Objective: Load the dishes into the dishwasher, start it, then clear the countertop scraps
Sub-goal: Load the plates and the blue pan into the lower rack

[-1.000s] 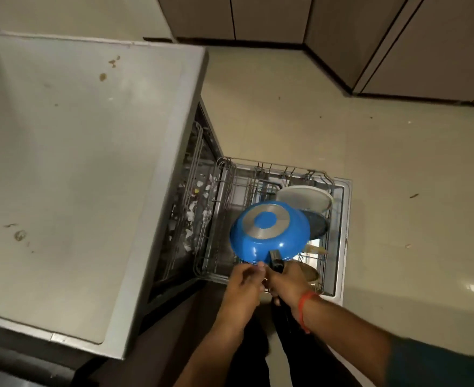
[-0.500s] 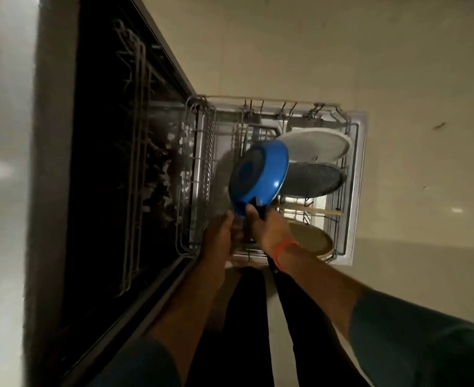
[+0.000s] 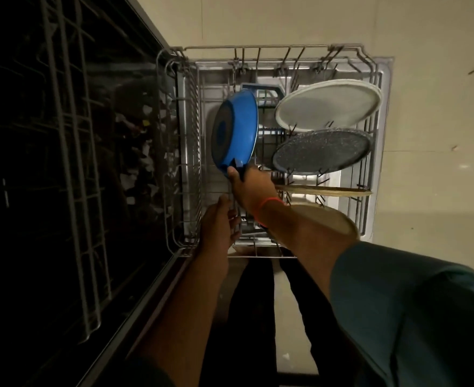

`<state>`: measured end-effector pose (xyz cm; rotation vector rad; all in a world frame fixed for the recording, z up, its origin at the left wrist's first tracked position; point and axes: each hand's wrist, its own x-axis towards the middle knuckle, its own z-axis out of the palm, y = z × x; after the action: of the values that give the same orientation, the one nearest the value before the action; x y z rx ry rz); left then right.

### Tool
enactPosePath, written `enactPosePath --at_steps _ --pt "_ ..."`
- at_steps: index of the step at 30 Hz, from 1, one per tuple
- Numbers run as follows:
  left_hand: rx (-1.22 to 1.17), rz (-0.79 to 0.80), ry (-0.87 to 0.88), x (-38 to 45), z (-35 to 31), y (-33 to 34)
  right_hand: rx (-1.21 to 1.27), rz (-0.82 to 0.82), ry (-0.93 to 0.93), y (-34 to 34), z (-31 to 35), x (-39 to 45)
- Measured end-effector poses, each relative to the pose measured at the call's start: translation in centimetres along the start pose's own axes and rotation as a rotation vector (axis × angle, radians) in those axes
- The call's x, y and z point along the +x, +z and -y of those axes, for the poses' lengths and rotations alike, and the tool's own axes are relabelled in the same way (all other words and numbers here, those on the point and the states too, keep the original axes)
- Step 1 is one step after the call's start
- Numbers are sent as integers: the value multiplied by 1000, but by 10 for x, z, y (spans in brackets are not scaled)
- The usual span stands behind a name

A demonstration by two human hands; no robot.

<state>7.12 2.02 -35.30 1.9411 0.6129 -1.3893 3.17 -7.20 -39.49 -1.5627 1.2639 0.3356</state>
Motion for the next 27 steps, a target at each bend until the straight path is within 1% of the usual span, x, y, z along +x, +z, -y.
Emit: enactPosePath --at_steps 3,8,11,13,16,20,27 --pt "-15 -5 3 10 6 0 45 1 5 11 -4 10" --pt "-50 -29 -26 27 11 -9 161 -57 46 38 -6 15" --pt "-44 -39 15 31 17 -15 259 -34 98 54 -7 14" --pt "-44 -49 9 35 21 -19 297 -26 131 63 -8 16" --pt "-54 -65 -14 40 26 -25 324 4 206 73 -9 24" --pt "-26 -76 -15 46 37 -24 326 92 338 80 -17 40" --pt "-26 -70 2 47 40 -14 366 91 348 71 -27 42"
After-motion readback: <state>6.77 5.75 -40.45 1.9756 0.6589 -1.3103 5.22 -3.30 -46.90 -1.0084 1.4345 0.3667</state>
